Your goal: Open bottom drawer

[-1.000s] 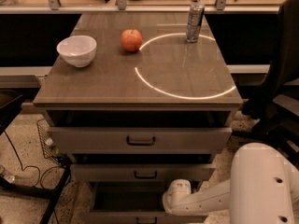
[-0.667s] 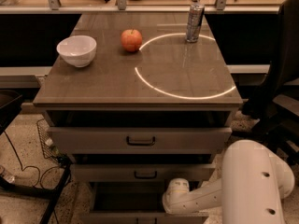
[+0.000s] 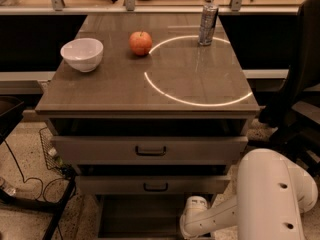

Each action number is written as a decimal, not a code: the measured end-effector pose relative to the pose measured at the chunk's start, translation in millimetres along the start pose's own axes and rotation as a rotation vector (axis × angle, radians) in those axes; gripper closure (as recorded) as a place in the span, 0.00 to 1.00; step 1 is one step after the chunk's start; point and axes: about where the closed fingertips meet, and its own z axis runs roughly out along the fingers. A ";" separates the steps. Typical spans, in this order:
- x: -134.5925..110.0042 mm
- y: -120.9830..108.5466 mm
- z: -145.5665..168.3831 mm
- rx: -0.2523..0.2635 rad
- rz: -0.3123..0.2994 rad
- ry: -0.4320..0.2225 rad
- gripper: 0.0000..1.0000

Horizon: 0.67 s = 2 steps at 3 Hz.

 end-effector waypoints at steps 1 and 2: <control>7.3 37.9 -11.4 -0.036 0.055 -0.010 1.00; 10.1 77.8 -15.3 -0.087 0.098 -0.049 1.00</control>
Offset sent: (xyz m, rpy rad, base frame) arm -0.1225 -0.0288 0.0144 0.0925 0.1676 -0.1363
